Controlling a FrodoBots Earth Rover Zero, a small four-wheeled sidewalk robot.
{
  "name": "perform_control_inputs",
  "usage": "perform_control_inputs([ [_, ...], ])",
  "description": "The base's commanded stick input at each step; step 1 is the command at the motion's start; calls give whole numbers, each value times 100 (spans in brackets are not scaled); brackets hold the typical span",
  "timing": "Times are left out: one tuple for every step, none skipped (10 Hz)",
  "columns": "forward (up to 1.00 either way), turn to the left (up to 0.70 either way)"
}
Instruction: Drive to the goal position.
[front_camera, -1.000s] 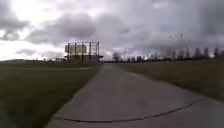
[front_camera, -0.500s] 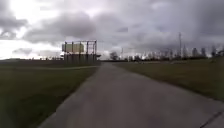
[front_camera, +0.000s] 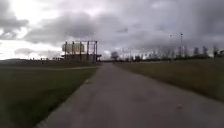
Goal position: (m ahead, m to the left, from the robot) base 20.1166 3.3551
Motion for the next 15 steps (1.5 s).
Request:
perform_control_inputs([
  [100,0],
  [100,0],
  [100,0],
  [100,0],
  [100,0],
  [100,0],
  [100,0],
  [100,0],
  [100,0],
  [100,0],
  [100,0],
  [100,0],
  [100,0],
  [100,0],
  [100,0],
])
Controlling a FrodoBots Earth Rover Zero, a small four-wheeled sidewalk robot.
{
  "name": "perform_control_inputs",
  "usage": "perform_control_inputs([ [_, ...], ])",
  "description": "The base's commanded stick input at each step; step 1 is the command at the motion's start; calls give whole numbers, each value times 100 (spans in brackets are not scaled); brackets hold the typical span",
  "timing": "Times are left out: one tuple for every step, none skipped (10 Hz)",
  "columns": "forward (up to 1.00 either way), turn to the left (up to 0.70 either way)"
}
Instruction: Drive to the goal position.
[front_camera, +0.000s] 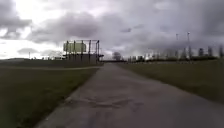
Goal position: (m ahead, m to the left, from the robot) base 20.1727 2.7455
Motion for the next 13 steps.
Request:
perform_control_inputs([
  [100,0],
  [100,0],
  [100,0],
  [100,0],
  [100,0],
  [100,0],
  [100,0],
  [100,-1],
  [100,-2],
  [100,-3],
  [100,-4],
  [100,-27],
  [100,-40],
])
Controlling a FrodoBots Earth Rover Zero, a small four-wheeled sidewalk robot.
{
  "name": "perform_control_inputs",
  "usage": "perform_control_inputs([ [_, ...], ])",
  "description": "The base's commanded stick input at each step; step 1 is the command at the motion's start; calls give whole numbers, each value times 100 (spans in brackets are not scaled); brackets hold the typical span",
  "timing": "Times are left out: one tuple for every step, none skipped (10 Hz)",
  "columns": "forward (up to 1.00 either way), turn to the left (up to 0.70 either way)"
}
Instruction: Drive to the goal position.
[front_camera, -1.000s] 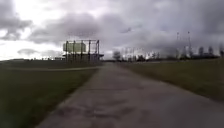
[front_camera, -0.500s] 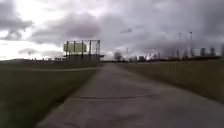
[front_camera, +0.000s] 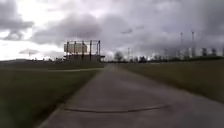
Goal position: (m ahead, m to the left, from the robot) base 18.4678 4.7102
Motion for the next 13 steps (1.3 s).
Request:
perform_control_inputs([
  [100,-40],
  [100,-40],
  [100,-31],
  [100,-4],
  [100,0],
  [100,0],
  [100,0],
  [100,0],
  [100,6],
  [100,31],
  [100,40],
  [100,32],
  [100,9],
])
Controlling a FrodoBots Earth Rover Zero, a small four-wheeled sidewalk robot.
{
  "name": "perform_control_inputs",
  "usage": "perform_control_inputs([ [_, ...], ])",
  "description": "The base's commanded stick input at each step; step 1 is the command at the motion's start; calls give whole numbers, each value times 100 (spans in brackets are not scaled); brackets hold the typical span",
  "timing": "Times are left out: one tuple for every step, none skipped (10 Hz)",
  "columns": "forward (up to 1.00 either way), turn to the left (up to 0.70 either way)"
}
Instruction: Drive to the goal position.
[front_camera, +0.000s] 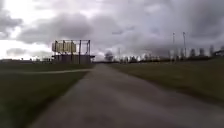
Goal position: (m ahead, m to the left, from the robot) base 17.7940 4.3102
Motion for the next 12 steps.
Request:
perform_control_inputs([
  [100,0],
  [100,0],
  [100,0],
  [100,0],
  [100,0],
  [100,0],
  [100,0],
  [100,0],
  [100,0],
  [100,0],
  [100,0],
  [100,0],
])
